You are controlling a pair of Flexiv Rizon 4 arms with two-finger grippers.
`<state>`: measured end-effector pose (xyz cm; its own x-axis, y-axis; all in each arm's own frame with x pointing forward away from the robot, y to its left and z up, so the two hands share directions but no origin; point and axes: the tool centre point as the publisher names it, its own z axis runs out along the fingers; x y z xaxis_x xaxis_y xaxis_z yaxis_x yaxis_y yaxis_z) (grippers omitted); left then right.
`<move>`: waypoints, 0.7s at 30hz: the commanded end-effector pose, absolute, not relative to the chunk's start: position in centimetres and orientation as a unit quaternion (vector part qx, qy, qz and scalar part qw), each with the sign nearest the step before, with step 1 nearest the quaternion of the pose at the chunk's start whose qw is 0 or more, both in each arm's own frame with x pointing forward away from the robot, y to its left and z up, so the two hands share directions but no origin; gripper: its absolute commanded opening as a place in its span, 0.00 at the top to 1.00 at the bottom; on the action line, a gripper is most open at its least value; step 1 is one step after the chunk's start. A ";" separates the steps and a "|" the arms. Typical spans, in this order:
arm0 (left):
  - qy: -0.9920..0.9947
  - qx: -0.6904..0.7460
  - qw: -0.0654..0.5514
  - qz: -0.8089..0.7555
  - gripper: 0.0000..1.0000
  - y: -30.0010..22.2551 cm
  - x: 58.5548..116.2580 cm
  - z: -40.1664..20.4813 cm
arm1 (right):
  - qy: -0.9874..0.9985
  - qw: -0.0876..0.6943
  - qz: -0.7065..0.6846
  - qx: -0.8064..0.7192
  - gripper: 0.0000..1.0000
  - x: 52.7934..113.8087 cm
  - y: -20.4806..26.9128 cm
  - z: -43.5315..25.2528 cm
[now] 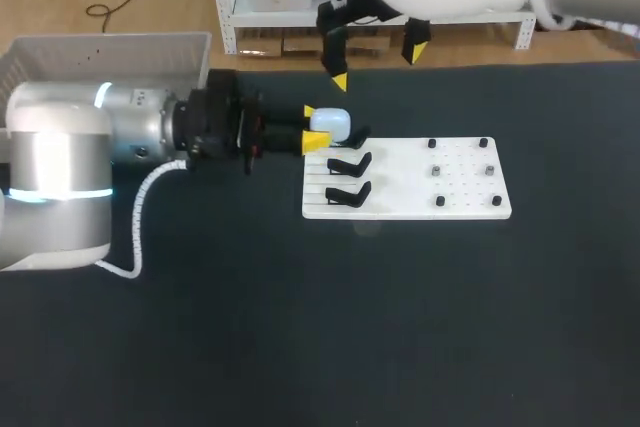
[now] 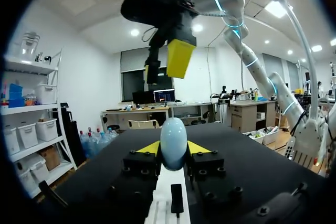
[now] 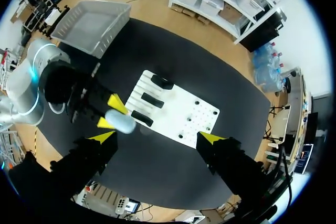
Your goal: Pick up each earbud case from the left stands, insert the matching earbuds, close the lid, and place the case in the box.
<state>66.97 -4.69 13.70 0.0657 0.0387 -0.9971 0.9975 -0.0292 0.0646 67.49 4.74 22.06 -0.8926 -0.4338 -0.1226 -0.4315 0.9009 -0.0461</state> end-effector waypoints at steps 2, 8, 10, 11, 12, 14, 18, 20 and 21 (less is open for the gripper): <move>0.534 0.526 0.502 -0.432 1.00 -2.8 65.4 16.3 | 0.960 0.160 0.019 -0.228 0.00 65.7 3.8 22.9; 0.576 0.503 0.516 -0.387 1.00 -0.3 66.5 18.1 | 0.956 0.174 0.031 -0.233 0.00 65.6 3.8 23.2; 0.588 0.498 0.524 -0.363 1.00 0.8 67.4 18.4 | 0.956 0.174 0.031 -0.233 0.00 65.6 3.8 23.2; 0.596 0.492 0.529 -0.350 1.00 1.4 68.0 18.4 | 0.956 0.174 0.031 -0.233 0.00 65.6 3.8 23.2; 0.608 0.482 0.533 -0.339 1.00 2.1 68.8 18.4 | 0.956 0.174 0.031 -0.233 0.00 65.6 3.8 23.2; 0.629 0.444 0.545 -0.332 1.00 3.4 70.1 18.5 | 0.956 0.174 0.031 -0.233 0.00 65.6 3.8 23.2; 0.664 0.392 0.564 -0.294 1.00 6.2 72.8 18.6 | 0.956 0.174 0.031 -0.233 0.00 65.6 3.8 23.2; 0.676 0.385 0.571 -0.262 1.00 7.7 74.4 18.4 | 0.956 0.174 0.031 -0.233 0.00 65.6 3.8 23.2; 0.680 0.382 0.572 -0.252 1.00 8.1 75.0 18.3 | 0.956 0.174 0.031 -0.233 0.00 65.6 3.8 23.2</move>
